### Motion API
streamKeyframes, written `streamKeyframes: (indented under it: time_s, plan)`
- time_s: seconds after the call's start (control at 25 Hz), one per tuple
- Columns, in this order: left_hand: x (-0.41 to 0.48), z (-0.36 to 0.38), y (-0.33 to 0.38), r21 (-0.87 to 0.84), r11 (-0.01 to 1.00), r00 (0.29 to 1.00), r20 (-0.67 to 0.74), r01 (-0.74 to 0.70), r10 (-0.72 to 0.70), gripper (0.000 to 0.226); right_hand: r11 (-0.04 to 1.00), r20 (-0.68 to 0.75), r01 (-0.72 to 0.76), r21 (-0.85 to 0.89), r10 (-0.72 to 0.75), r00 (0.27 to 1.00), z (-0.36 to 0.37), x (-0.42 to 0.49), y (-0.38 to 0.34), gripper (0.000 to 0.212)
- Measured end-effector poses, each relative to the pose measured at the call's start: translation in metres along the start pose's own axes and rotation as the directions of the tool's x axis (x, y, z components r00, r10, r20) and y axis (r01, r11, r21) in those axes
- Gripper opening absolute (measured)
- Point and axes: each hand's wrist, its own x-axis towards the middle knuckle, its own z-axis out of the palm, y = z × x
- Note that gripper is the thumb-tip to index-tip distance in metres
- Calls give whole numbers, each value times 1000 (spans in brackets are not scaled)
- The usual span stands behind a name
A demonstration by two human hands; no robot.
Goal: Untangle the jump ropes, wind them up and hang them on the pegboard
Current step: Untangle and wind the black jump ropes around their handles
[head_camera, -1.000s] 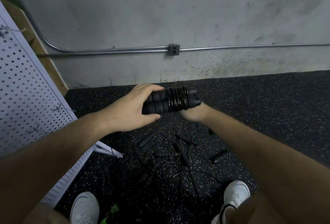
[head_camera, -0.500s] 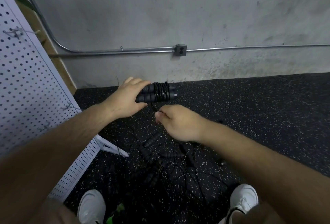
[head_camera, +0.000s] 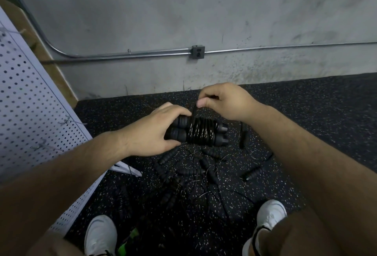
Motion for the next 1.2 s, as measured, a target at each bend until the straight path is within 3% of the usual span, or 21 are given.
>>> streamKeyframes:
  time_s: [0.08,0.16,0.28,0.52,0.8,1.0,1.08,1.2]
  plan:
    - [-2,-3,9,-49,997,997,-51,52,-54,63,950,67,-133,284,119,991,2,0,5,29]
    - [1,-7,15,-60,995,988,-125,79,-86,61,772,172,-307,557,255,952,15,-7,-4,26]
    - [9,-7,12,-46,990,971,-197,131,-137,59,846,338,-326,422,187,922,55,-18,-25,40]
    - [20,-16,-21,92,968,952,-224,235,-210,56,903,380,-265,340,126,916,86,-25,-80,36]
    - [19,-14,-26,129,968,972,-115,218,-203,54,967,292,-91,237,18,956,3,-34,-88,28]
    - [7,4,-2,206,976,996,27,75,-82,49,994,1,81,-68,-81,997,-13,-18,-46,14]
    - [1,11,10,153,988,999,45,23,-30,51,991,3,132,28,-132,991,-12,-14,-26,8]
    - [-5,12,25,4,1000,999,-38,-10,10,59,948,32,38,317,-51,998,-7,-9,0,6]
